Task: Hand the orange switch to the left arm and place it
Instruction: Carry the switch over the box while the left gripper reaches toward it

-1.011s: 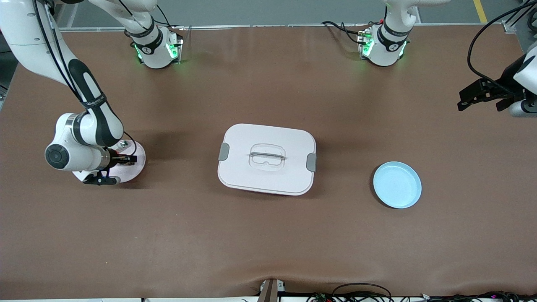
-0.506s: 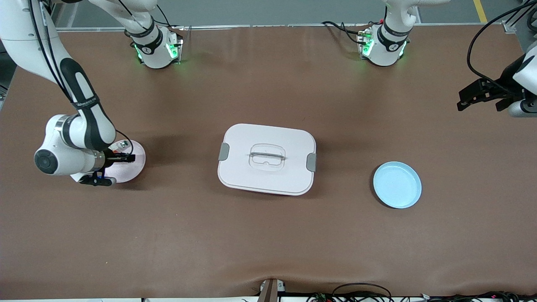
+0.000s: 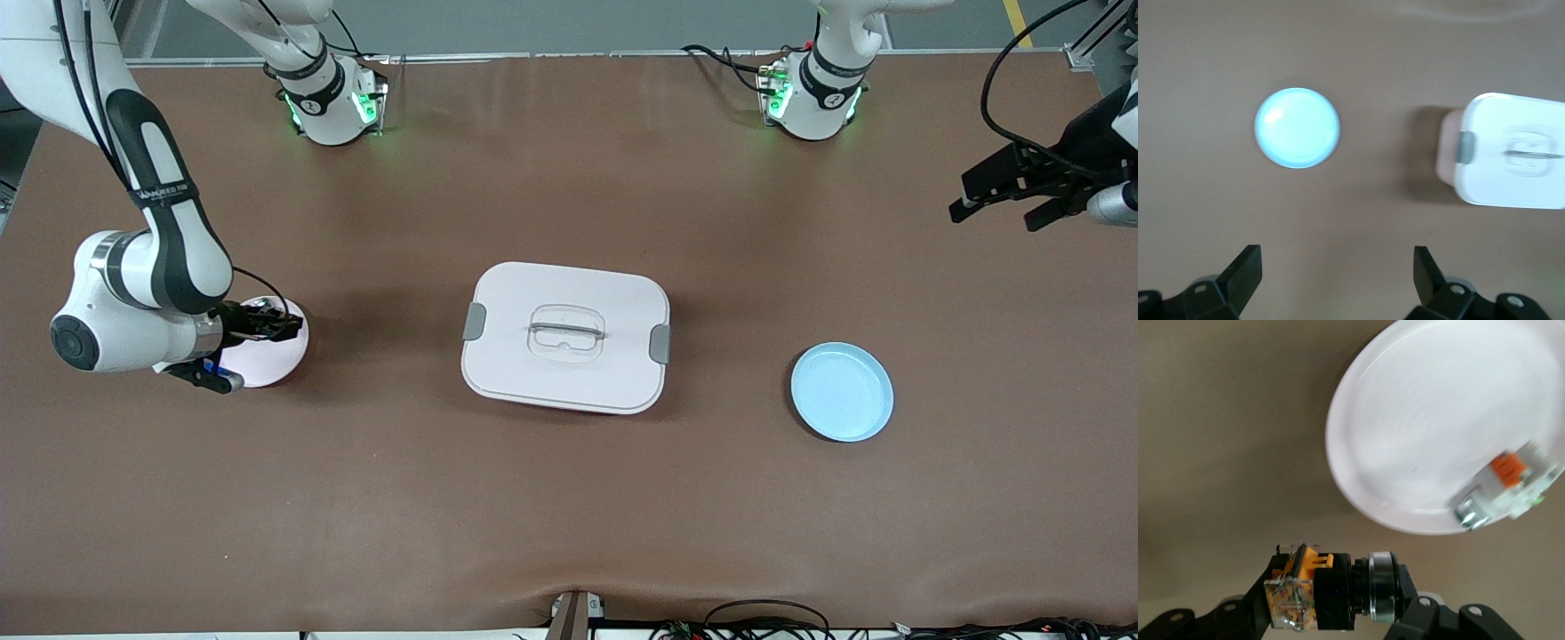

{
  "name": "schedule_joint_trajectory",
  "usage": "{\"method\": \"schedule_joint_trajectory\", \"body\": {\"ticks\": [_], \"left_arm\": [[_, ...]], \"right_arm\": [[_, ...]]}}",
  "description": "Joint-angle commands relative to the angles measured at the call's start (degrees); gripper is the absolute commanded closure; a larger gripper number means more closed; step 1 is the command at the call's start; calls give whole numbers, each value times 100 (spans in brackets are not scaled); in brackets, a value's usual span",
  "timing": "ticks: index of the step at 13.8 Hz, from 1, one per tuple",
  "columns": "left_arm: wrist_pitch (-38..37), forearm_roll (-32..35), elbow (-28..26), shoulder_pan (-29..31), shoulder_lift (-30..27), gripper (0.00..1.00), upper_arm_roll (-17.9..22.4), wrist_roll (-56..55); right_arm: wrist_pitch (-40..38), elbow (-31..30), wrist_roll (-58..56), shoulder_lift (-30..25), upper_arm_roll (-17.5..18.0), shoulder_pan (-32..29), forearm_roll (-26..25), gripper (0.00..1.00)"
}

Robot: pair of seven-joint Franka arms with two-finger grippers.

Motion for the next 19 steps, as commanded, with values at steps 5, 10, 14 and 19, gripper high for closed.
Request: {"method": "schedule_joint_trajectory", "body": {"ticks": [5, 10, 14, 19], "left_arm": [[-117, -1466, 53, -100, 93, 0, -63, 3], [76, -2161, 45, -109, 452, 0, -406, -15], [699, -2285, 1, -109, 699, 0, -958, -41], [1744, -2461, -44, -249, 1199, 0, -1513, -111]], "right_arm": [[-1136, 898, 1912, -56, -1, 569, 1072, 100], [-1330, 1636, 3714, -38, -1, 1316, 1722, 100], [-1242, 2006, 4735, -3, -10, 1792, 2407, 100], [-803, 2068, 5596, 15, -10, 2037, 3243, 100]]}}
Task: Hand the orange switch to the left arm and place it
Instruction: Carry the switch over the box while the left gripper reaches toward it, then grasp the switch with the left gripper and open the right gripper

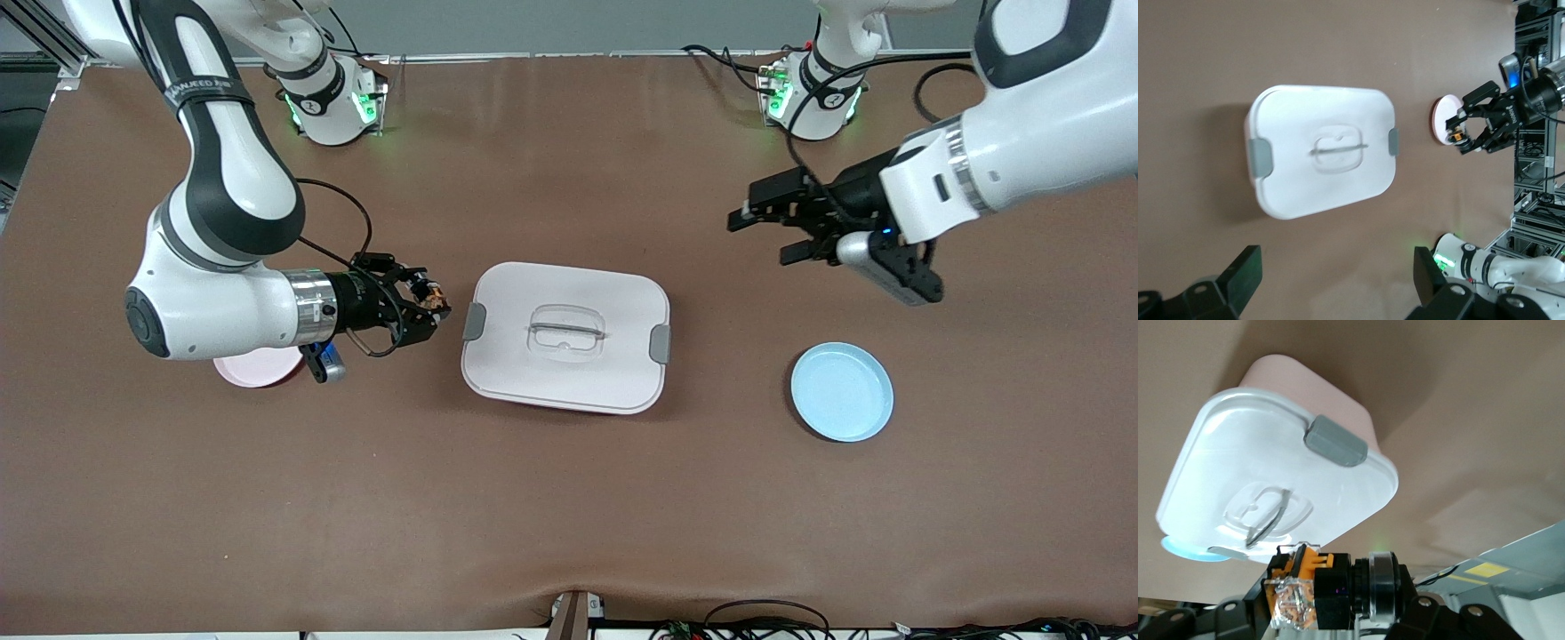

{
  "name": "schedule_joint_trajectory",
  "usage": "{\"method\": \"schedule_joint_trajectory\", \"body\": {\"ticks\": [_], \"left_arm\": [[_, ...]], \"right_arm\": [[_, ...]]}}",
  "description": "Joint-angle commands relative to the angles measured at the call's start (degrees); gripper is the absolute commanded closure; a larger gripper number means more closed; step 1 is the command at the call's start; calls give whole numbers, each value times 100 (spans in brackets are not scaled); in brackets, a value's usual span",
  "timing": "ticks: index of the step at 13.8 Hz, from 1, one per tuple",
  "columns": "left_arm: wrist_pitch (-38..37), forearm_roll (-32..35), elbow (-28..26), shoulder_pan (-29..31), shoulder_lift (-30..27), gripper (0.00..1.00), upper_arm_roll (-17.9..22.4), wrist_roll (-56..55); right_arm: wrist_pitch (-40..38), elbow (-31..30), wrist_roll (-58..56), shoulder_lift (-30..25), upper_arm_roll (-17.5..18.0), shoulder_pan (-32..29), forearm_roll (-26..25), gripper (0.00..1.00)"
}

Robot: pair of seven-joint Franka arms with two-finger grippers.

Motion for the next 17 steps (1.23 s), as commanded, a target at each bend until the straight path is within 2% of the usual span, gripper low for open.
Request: {"method": "schedule_joint_trajectory", "body": {"ticks": [1, 5, 8, 13, 17], "left_arm": [[585, -300, 31, -239, 268, 0, -88, -282], [1262, -442, 31, -679, 584, 0, -88, -741], [1790, -442, 40, -996, 768, 0, -88, -1381], [2529, -627, 57, -1251, 1024, 0, -88, -1524], [2758, -592, 58, -1445, 1121, 0, -80, -1576]], "right_arm": [[205, 268, 722, 93, -47, 286, 368, 100], [819, 576, 1672, 277, -47, 682, 913, 100], [1295, 892, 2252, 452, -47, 980, 949, 100], [1989, 1464, 3202, 725, -47, 1350, 1011, 100], [2455, 1649, 3581, 814, -47, 1631, 1028, 100]]}}
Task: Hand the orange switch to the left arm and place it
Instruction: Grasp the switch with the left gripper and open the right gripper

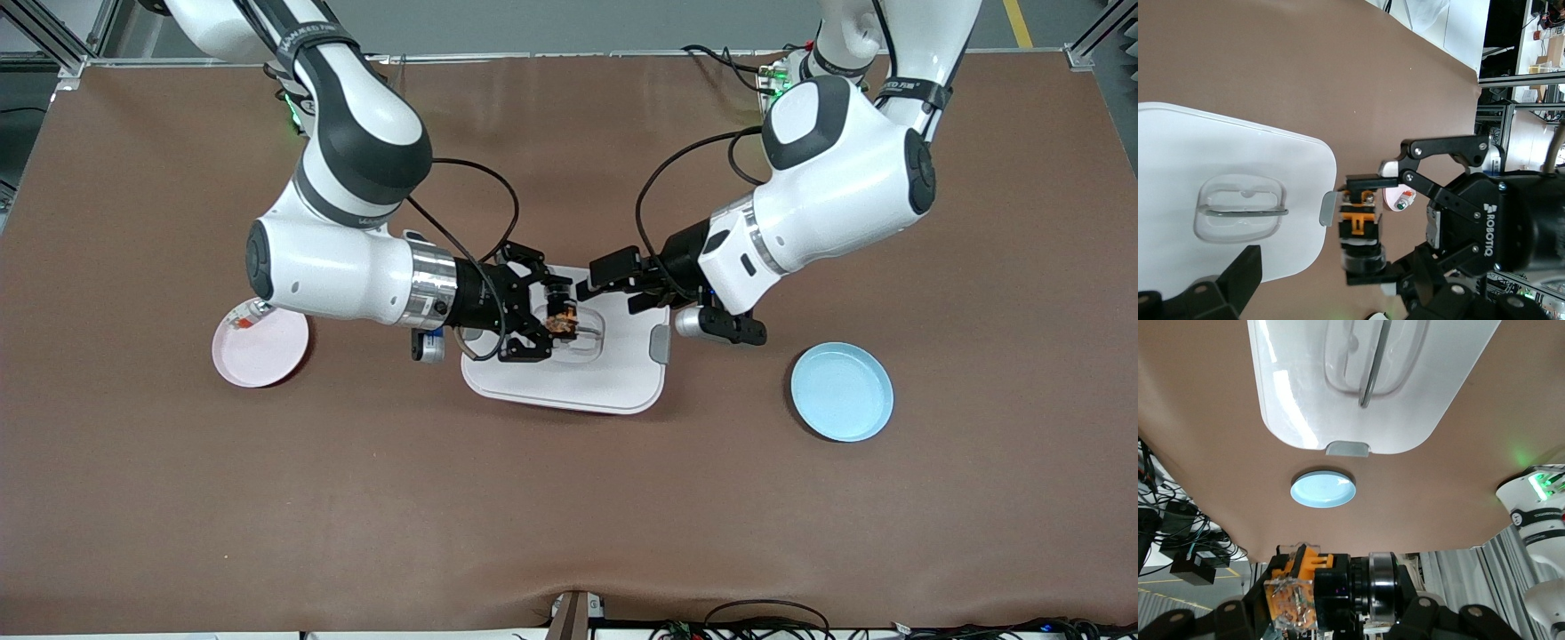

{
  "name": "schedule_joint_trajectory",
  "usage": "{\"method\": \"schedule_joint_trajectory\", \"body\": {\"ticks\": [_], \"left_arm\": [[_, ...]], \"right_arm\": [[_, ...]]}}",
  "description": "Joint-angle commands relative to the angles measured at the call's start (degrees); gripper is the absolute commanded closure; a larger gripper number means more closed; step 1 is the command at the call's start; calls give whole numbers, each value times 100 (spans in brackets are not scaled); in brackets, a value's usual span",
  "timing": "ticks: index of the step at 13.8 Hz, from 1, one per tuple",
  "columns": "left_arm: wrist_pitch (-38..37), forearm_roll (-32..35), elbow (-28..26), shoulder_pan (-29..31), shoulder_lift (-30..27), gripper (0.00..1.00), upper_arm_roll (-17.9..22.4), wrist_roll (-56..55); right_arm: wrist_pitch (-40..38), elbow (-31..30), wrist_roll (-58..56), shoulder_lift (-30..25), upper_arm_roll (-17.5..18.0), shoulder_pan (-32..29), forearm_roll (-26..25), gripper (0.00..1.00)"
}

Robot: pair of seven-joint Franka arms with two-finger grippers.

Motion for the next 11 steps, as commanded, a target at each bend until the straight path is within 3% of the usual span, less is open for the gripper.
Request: {"method": "schedule_joint_trajectory", "body": {"ticks": [1, 4, 11], "left_arm": [[137, -73, 68, -97, 68, 0, 14, -63], [146, -38, 68, -88, 95, 0, 14, -46], [102, -20, 32, 26, 121, 0, 23, 183]], "right_arm": [[277, 283, 239, 171, -50, 213, 115, 100], [673, 353, 432, 224, -50, 389, 133, 100], [665, 494, 485, 295, -41, 425, 142, 100]]}}
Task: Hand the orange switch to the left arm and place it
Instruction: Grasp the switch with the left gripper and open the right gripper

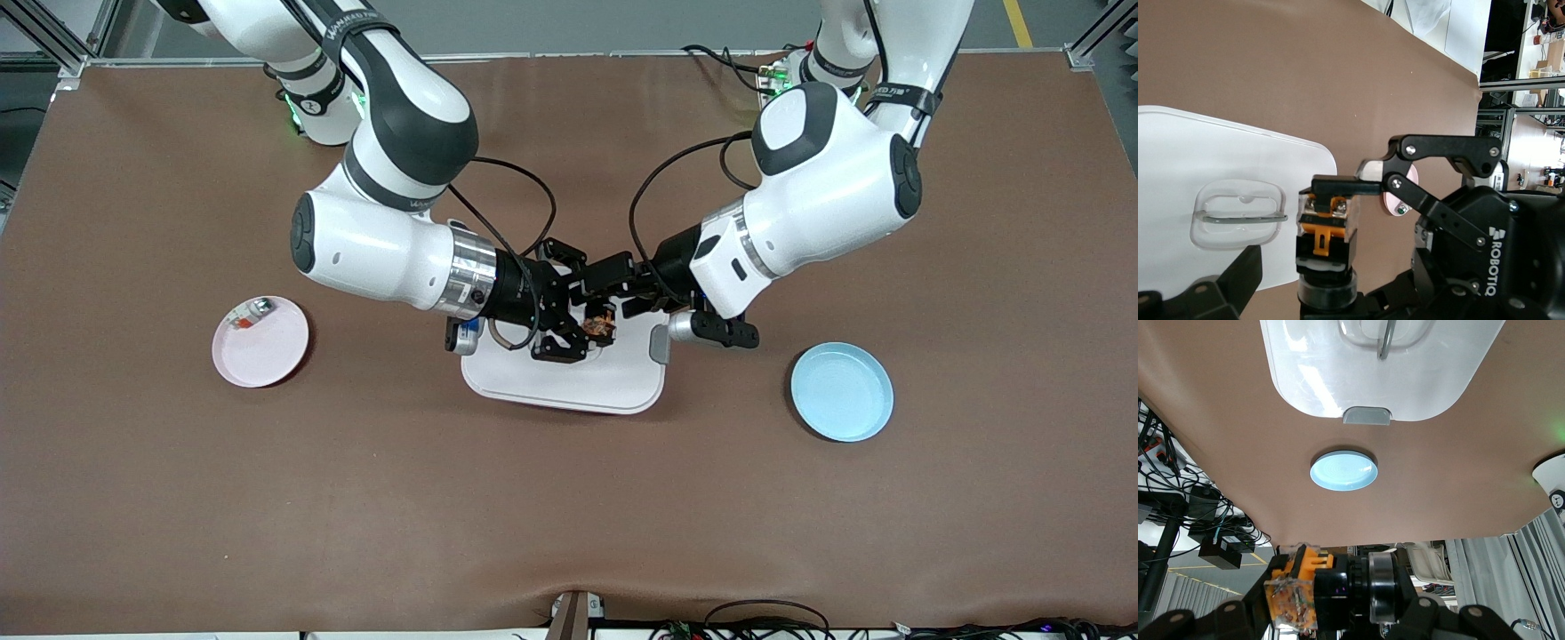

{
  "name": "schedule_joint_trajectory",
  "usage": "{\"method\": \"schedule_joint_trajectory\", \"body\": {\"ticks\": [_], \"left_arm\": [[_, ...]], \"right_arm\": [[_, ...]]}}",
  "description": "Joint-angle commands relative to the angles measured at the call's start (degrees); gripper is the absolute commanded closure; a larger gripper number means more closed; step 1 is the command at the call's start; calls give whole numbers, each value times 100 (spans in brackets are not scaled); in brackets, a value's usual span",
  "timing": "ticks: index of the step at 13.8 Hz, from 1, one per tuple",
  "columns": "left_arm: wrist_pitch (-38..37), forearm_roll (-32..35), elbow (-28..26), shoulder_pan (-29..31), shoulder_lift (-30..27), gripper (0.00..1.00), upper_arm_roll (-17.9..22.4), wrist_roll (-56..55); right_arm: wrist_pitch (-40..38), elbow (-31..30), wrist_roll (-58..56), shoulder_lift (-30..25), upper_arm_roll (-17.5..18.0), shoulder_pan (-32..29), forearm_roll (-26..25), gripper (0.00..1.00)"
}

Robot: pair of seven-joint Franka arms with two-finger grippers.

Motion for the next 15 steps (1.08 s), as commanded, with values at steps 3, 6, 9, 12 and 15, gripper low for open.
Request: {"method": "schedule_joint_trajectory", "body": {"ticks": [3, 6, 9, 12, 15], "left_arm": [[0, -20, 20, 51, 52, 0, 34, 146], [0, -11, 20, 104, 52, 0, 43, 164], [0, 6, -32, 104, 44, 39, 43, 418], [0, 6, -32, 95, 52, 90, 43, 436], [0, 6, -41, 104, 44, 100, 43, 419]], "right_arm": [[-16, 270, 132, 109, -33, 153, 132, 100], [-16, 278, 114, 118, -33, 179, 132, 100], [-16, 278, 123, 118, -33, 197, 132, 100], [-7, 278, 123, 127, -33, 197, 132, 100], [28, 287, 123, 188, -33, 206, 132, 100]]}}
